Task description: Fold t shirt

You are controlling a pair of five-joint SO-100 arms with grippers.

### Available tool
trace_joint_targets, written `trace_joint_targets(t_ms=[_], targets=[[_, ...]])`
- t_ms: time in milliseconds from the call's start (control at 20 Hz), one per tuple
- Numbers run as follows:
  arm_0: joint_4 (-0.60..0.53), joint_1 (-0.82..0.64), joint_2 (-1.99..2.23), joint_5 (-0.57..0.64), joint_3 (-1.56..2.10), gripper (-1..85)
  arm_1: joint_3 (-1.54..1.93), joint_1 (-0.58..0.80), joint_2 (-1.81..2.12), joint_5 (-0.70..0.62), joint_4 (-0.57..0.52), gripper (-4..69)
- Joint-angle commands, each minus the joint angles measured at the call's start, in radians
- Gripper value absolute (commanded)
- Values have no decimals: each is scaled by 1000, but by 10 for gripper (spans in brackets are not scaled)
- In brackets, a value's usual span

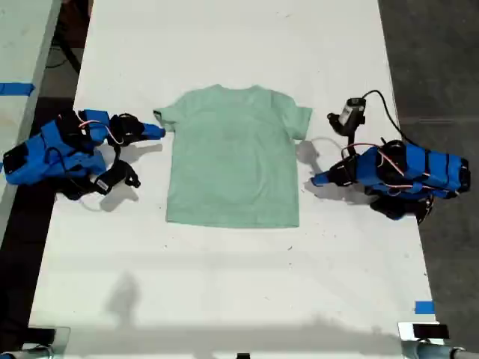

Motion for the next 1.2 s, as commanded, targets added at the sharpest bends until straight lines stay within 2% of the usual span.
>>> trace_joint_targets(t_ms=[0, 100, 200, 250, 300, 400, 450, 500, 600, 700, 750, 850, 900, 950, 1000, 1150], targets=[[0, -38, 9, 275, 41, 38, 58, 41, 11, -5, 2, 50], [0, -48, 9, 270, 41, 37, 58, 160, 11, 100, -3, 46], [0, -97, 9, 265, 41, 37, 58, 242, 11, 428, -2, 58], [0, -112, 9, 265, 41, 37, 58, 253, 11, 529, -2, 56], [0, -115, 9, 265, 41, 37, 57, 253, 11, 563, 3, 50], [0, -100, 9, 265, 41, 37, 49, 201, 11, 465, 20, 25], [0, -114, 9, 267, 41, 37, 49, 169, 11, 291, 20, 25], [0, -129, 9, 230, 41, 37, 49, 158, 11, 305, 20, 26], [2, -98, 9, 35, 41, 40, 49, 169, 11, 296, 20, 25], [2, -25, 9, -17, 41, 40, 49, 160, 11, 290, 20, 25], [2, 0, 9, 25, 41, 49, 49, 147, 11, 291, 20, 25], [-44, -34, 12, 15, 41, 125, 49, 121, 11, 304, 20, 25], [-60, -35, 12, 21, 41, 124, 49, 117, 11, 304, 20, 25], [-61, -15, 12, 20, 41, 89, 49, 112, 11, 304, 20, 25], [-69, -11, 12, 15, 41, 16, 49, 112, 11, 304, 20, 25], [-81, -58, 12, 9, 41, 9, 49, 115, 11, 302, 20, 25]])
